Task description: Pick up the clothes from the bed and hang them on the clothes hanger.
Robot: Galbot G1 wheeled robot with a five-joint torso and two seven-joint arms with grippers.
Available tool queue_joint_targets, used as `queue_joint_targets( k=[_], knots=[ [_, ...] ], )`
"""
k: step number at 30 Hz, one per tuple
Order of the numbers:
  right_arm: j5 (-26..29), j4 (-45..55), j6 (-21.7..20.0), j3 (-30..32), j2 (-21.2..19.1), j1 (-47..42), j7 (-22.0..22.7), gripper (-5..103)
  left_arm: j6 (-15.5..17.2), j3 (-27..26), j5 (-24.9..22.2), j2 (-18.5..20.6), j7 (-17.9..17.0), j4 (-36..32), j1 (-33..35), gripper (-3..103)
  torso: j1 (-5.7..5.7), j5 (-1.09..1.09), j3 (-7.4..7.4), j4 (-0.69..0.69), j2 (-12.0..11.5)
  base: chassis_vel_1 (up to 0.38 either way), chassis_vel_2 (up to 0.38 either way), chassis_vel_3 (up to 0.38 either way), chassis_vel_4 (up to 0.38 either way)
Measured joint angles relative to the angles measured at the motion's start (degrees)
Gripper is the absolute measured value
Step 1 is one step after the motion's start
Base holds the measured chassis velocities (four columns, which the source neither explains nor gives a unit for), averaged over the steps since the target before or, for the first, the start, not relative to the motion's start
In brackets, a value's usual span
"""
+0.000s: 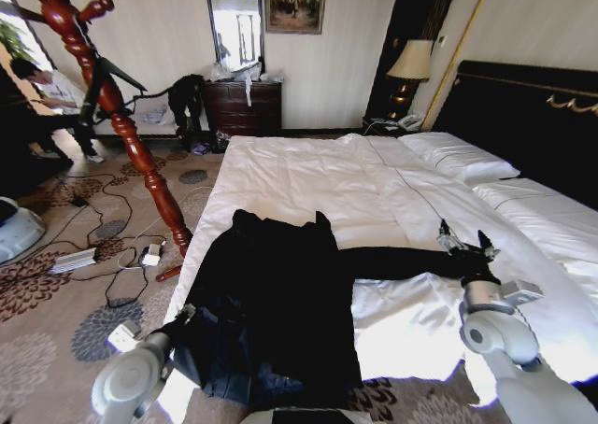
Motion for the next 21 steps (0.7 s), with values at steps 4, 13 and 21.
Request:
queue_joint_targets(
  k=[4,13,21],
  knots=[
    [0.0,0.1,0.1,0.2,-0.2,-0.2,0.0,100,0.0,0.4,0.0,-0.4,-0.2,0.4,-0.3,30,0.0,-0.01,0.0,0.0,0.0,0.0,0.0,0.0,0.0],
    [0.1,0.2,0.4,0.7,-0.5,-0.8,0.0,100,-2.8,1.6,3.4,0.1,3.1,-0.6,-0.4,1,0.0,-0.01,0.0,0.0,0.0,0.0,0.0,0.0,0.0],
    [0.2,-0.9,0.7,0.6,-0.6,-0.4,-0.1,100,-8.7,8.6,14.1,9.9,14.6,-4.2,2.0,0,0.0,-0.01,0.0,-0.01,0.0,0.0,0.0,0.0,0.0]
  ],
)
